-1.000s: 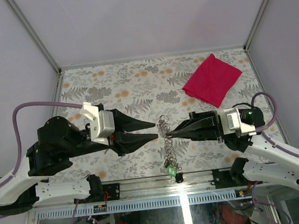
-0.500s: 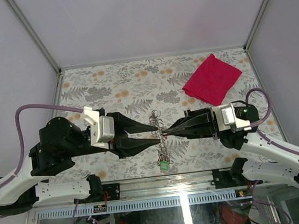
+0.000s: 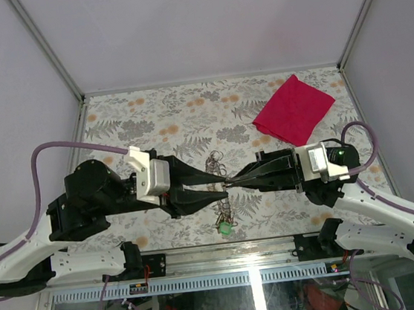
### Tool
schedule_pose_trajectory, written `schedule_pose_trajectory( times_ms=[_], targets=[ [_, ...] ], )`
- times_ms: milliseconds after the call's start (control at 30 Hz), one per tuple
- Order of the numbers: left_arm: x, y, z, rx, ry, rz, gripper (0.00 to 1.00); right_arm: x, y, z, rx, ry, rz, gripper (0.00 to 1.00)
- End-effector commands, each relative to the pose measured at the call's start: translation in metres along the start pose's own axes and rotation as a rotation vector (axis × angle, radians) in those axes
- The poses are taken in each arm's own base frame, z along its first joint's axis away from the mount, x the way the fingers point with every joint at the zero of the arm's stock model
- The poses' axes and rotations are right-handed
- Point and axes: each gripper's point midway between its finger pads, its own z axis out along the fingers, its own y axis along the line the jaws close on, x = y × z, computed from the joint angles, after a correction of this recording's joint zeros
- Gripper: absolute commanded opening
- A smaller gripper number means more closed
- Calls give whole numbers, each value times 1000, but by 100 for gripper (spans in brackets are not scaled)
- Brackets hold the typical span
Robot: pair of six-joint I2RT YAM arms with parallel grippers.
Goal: Put the keys on the keyring
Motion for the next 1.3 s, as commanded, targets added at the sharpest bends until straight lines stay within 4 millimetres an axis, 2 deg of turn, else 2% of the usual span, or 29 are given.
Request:
schedule_pose_trajectory(
  times_ms=[0, 100, 300, 400, 533, 667, 800, 1000, 1267],
  targets=[
    [-15, 6, 3, -30, -63, 28, 30, -47, -7, 9, 28, -112, -95, 3],
    [-16, 10, 4, -45, -62, 30, 26, -46, -5, 8, 25, -109, -90, 3],
    [-13, 14, 8, -61, -38, 27, 1, -47, -4, 8, 27, -106, -84, 3],
    [-9, 17, 9, -79, -8, 17, 0, -45, -4, 7, 31, -94, -81, 5],
    [-6, 21, 5, -106, 39, 4, 0, -36, -5, 1, 60, -29, -72, 20],
    [2, 23, -1, -125, 105, -7, 0, -17, -9, -12, 125, 117, -38, 36],
    [23, 24, -4, -136, 219, -37, 0, 9, -10, -29, 193, 282, 47, 42],
    [52, 22, -5, -133, 394, -92, 0, 36, -2, -50, 245, 411, 150, 45],
    [83, 27, -7, -162, 581, -118, 0, 53, 15, -58, 217, 473, 257, 40]
  ],
)
